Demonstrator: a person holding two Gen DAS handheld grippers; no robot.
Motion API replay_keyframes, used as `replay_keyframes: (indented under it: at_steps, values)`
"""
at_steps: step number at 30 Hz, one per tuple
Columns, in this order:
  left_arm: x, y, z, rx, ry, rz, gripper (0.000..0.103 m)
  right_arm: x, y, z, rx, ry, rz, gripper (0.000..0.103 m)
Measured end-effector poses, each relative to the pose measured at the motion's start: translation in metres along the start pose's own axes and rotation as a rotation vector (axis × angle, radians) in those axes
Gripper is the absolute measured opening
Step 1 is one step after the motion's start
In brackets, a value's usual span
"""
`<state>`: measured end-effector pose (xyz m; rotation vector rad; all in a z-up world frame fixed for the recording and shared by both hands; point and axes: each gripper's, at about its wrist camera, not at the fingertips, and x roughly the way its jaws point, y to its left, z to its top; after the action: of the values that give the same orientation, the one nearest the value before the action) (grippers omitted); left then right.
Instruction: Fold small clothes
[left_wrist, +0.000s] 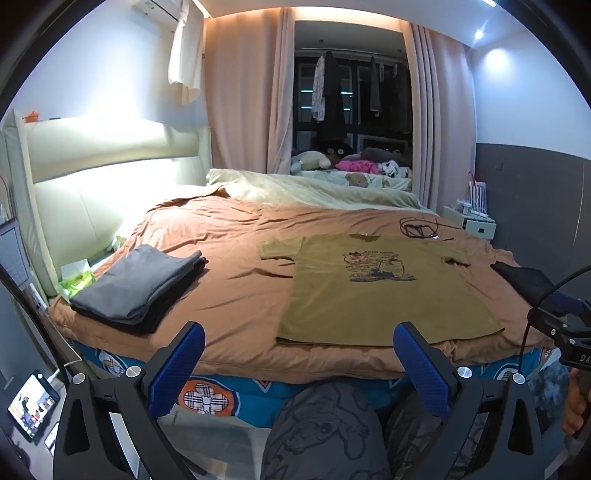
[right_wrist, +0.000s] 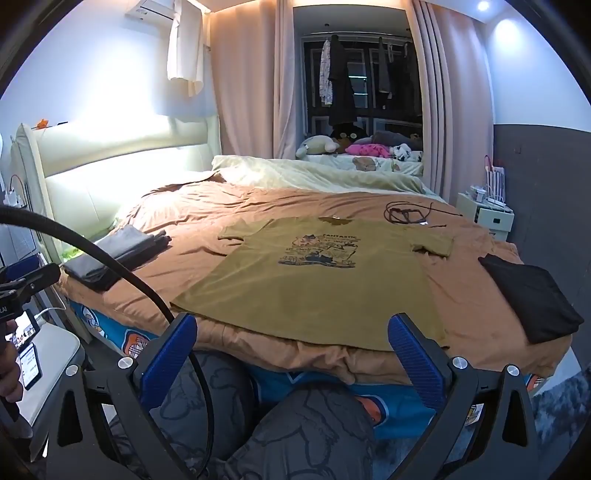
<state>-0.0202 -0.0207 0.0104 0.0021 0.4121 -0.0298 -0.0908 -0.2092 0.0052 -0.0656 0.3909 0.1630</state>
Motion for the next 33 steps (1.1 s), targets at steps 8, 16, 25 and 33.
replay_keyframes:
  at_steps: [8, 16, 25, 33]
  values:
    - [-0.004, 0.013, -0.002, -0.010, -0.012, -0.015, 0.103, -0.002, 0.000, -0.001, 0.007, -0.012, -0.003, 0.103]
    - [-0.005, 0.012, -0.003, -0.007, -0.015, -0.018, 0.103, -0.005, -0.002, -0.004, 0.004, -0.012, -0.001, 0.103]
    - [-0.006, 0.010, -0.005, -0.007, -0.018, -0.015, 0.103, -0.009, -0.002, -0.002, 0.008, -0.020, -0.002, 0.103]
    - [-0.009, 0.006, -0.007, -0.017, -0.027, -0.020, 0.103, -0.010, 0.001, -0.002, 0.002, -0.024, -0.005, 0.103]
